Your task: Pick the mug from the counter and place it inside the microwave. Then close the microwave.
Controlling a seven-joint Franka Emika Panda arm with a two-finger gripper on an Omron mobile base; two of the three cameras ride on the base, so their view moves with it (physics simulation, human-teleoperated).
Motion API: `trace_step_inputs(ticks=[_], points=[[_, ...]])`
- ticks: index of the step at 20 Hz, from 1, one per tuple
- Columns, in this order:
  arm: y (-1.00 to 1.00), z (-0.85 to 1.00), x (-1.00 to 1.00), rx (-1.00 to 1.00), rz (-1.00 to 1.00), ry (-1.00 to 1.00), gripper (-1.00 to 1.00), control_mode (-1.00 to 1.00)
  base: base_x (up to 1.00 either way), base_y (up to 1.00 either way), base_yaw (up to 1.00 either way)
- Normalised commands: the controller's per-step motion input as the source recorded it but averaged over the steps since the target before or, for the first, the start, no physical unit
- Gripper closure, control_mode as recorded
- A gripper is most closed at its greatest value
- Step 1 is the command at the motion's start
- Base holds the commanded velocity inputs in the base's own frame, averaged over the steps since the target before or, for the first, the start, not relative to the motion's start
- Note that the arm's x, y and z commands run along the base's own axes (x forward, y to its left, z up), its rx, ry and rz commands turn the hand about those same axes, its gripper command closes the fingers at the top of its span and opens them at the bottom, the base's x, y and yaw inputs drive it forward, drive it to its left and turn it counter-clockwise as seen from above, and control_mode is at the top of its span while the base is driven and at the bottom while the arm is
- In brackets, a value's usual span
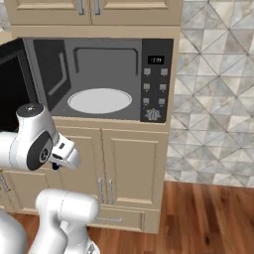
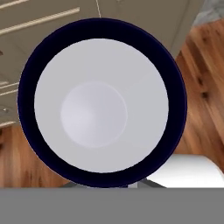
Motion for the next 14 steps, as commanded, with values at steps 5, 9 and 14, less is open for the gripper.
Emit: trace_step_inputs(ticks=[5, 9, 14], points=[[0.00, 0.00, 0.00, 0.00, 0.00, 0.00, 1.00, 1.00, 0.20, -0.04, 0.36], [0.00, 0.00, 0.00, 0.00, 0.00, 0.00, 1.00, 1.00, 0.24, -0.18, 0.23], [0.00, 0.00, 0.00, 0.00, 0.00, 0.00, 1.00, 1.00, 0.26, -0.30, -0.01]])
